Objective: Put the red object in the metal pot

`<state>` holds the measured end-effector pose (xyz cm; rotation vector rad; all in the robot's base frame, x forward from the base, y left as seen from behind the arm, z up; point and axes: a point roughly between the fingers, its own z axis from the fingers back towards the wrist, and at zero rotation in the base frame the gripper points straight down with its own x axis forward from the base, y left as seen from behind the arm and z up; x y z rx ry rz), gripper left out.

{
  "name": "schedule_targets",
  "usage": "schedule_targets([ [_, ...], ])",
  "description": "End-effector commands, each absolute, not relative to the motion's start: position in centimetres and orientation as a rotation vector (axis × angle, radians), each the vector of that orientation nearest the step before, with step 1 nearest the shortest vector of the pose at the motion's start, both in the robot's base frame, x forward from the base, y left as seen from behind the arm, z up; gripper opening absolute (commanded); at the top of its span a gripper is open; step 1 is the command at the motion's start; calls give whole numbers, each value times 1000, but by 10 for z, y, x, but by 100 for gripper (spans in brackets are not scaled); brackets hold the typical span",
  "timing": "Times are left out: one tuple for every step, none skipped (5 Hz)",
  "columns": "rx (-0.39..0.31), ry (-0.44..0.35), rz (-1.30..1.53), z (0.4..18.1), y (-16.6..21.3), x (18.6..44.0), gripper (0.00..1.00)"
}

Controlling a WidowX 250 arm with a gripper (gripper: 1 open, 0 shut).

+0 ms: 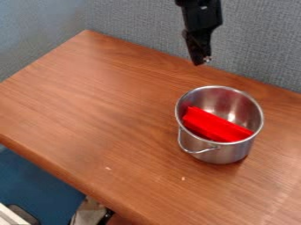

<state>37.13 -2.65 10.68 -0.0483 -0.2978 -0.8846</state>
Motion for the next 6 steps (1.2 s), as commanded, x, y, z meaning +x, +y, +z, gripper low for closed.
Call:
schedule_targets([
  [-3, -395, -914, 147, -30, 363, 0],
  [22, -389, -921, 140, -48, 342, 0],
  [58, -385, -863, 138, -38, 333, 0],
  [25, -388, -862, 166, -16, 349, 0],
  [-12, -381, -795, 180, 35, 369, 0],
  [-42, -373, -761, 184, 85, 390, 0],
])
